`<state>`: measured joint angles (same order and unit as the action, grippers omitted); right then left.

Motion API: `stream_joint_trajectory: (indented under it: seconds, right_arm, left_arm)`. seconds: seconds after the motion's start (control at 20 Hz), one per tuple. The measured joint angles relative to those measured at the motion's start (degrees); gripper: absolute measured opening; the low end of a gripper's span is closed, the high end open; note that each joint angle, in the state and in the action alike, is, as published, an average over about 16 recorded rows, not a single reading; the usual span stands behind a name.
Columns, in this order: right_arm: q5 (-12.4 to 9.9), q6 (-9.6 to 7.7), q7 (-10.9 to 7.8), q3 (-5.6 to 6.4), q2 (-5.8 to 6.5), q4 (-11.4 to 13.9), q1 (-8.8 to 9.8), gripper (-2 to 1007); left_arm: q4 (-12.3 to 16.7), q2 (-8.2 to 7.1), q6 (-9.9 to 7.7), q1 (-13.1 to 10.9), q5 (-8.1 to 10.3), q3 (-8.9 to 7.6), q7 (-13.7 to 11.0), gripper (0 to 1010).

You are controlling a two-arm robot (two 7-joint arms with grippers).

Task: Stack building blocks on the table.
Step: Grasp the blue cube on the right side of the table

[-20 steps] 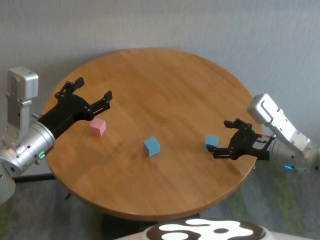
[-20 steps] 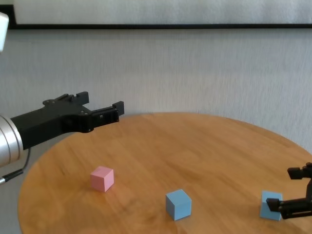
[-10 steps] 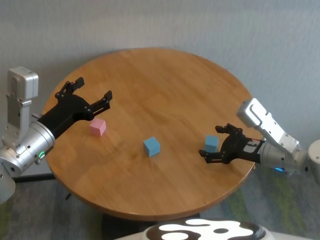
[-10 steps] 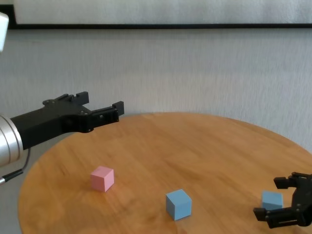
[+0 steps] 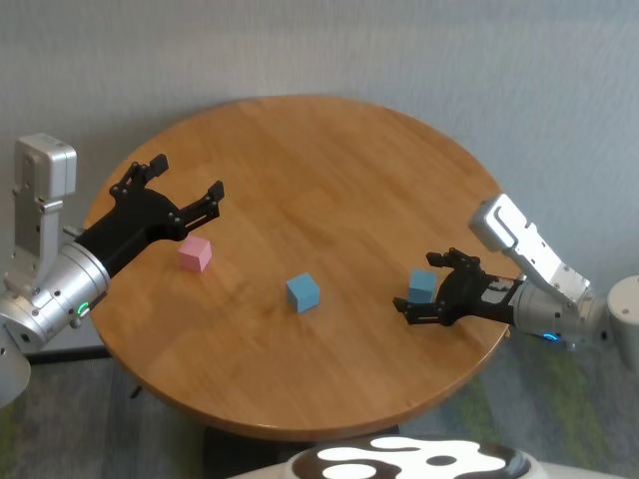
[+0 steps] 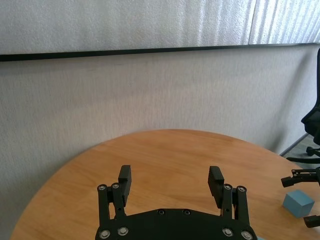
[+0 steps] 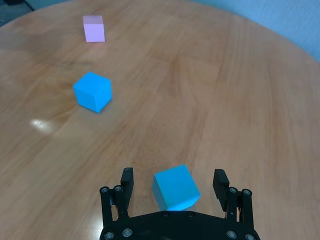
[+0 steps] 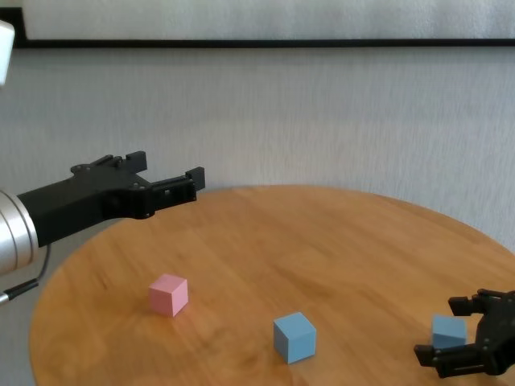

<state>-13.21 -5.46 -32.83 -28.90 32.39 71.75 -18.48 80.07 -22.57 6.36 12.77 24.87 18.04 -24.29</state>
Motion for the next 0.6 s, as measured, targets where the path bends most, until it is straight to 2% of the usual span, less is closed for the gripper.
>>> stream_joint_trajectory:
  seconds: [0.6]
  right_arm:
    - [0.48,0.11,-0.44,0.98,-1.00,-1.15,-0.23,1005]
  left_arm:
    - [0.00,0.00,0.00,0.00,0.00,0.00,0.00,1002]
